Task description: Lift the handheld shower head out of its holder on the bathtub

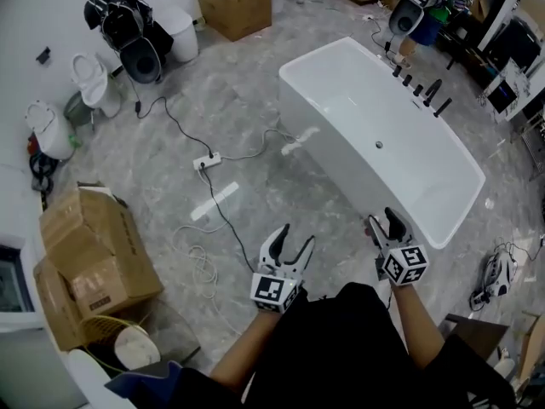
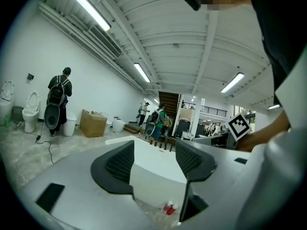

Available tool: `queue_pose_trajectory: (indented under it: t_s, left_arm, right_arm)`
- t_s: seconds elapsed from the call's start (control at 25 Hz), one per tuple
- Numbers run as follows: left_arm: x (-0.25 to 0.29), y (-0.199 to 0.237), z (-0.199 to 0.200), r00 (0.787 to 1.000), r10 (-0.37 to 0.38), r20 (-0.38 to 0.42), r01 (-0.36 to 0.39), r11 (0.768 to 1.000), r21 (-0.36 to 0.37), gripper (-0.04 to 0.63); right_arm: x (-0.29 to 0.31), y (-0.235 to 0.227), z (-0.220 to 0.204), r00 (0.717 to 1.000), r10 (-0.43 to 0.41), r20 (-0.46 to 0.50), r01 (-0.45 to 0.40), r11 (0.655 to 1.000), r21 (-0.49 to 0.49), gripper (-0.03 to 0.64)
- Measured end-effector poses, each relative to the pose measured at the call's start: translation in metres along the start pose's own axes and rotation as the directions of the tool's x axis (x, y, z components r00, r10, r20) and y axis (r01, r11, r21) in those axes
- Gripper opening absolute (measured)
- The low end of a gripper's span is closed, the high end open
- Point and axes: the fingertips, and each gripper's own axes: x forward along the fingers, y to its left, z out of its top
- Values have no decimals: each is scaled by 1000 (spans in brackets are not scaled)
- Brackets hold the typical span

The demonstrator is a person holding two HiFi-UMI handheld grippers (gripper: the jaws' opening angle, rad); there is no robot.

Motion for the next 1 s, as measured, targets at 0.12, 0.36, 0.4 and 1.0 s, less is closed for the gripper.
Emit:
queue_pose_trajectory:
  t_s: [0.12,0.36,0.4,1.0]
  left_arm:
    - [1,11,2,1000,3,8,-3,1000,-20,247]
    - [0,28,-11,1000,6,-11,-7,998,-69,247]
    - [2,30,-9,1000,5,-15,-6,998,-62,247]
    - [124,24,2,991,-126,-47,127,992,16,235]
  right_arm:
    - [5,2,-8,999,-44,-10,44,999,3,219]
    - [17,11,-14,999,-40,-37,40,999,-10,219]
    - [19,10,-15,998,-30,-49,30,1000,-1,219]
    - [35,-91,-23,989,-143,-38,147,984,99,219]
